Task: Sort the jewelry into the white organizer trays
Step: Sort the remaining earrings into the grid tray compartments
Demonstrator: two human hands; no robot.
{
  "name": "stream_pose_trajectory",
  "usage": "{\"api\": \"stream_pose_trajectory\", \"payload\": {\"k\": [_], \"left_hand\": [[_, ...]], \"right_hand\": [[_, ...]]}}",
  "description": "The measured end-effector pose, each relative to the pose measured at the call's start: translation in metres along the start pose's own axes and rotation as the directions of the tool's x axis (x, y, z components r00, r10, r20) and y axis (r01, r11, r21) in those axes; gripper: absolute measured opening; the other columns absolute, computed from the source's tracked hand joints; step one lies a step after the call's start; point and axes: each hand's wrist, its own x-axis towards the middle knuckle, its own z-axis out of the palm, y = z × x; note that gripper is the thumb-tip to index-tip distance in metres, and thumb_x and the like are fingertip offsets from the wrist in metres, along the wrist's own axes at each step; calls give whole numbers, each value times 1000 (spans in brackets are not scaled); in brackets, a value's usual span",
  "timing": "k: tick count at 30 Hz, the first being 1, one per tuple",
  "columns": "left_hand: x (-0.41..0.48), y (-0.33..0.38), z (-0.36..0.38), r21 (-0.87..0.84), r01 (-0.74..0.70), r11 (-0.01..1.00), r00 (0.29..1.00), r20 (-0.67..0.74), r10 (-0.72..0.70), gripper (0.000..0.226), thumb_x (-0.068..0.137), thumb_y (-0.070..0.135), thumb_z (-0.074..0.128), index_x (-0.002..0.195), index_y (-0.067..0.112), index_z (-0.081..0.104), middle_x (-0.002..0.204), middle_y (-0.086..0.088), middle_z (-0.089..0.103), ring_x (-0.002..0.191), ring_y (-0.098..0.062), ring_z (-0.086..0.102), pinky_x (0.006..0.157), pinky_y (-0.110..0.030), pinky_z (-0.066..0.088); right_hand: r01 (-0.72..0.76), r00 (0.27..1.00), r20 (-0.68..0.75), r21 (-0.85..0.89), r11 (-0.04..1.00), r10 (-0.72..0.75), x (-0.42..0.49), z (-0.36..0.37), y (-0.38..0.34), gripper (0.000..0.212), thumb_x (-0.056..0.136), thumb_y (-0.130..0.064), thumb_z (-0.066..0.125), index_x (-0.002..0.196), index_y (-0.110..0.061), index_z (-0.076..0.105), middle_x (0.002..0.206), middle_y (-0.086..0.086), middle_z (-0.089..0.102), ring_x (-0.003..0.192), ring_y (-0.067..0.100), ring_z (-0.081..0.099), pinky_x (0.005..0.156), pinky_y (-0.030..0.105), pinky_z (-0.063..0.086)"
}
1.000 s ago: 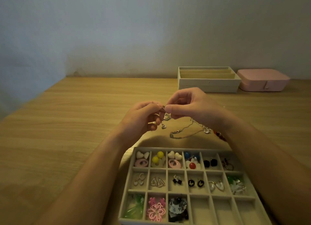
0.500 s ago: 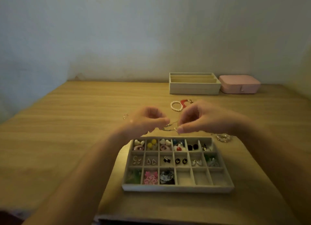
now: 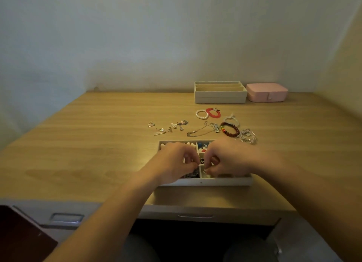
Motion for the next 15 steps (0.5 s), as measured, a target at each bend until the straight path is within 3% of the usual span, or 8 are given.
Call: {"api": "stream_pose_trajectory", "payload": {"k": [8, 11, 15], "left_hand": [[1, 2, -4, -84, -11, 996, 1000, 7, 11, 19, 83, 15, 71, 82, 33, 78, 74, 12, 65, 61, -2, 53, 55, -18, 41], [0, 5, -4, -116, -21, 993, 999, 24, 24, 23, 82, 11, 67, 81, 30, 80, 84, 5, 70, 76, -9, 59, 66, -24, 48], [2, 8, -4, -93, -24, 995, 997, 67, 31, 24, 86, 16, 66, 78, 35, 79, 85, 10, 68, 78, -10, 59, 72, -30, 51]], "right_hand": [[29, 999, -11, -72, 997, -30, 4, 1, -1, 10, 89, -23, 72, 92, -30, 78, 88, -13, 67, 81, 8, 64, 78, 34, 60], [57, 998, 10, -36, 998, -56, 3, -2, 3, 14, 93, -26, 71, 103, -31, 79, 88, -17, 63, 82, 5, 59, 75, 25, 53], [56, 998, -5, 35, 998, -56, 0, -9, 11, 17, 98, -25, 65, 108, -30, 78, 84, -25, 55, 82, 0, 53, 69, 14, 38]]}}
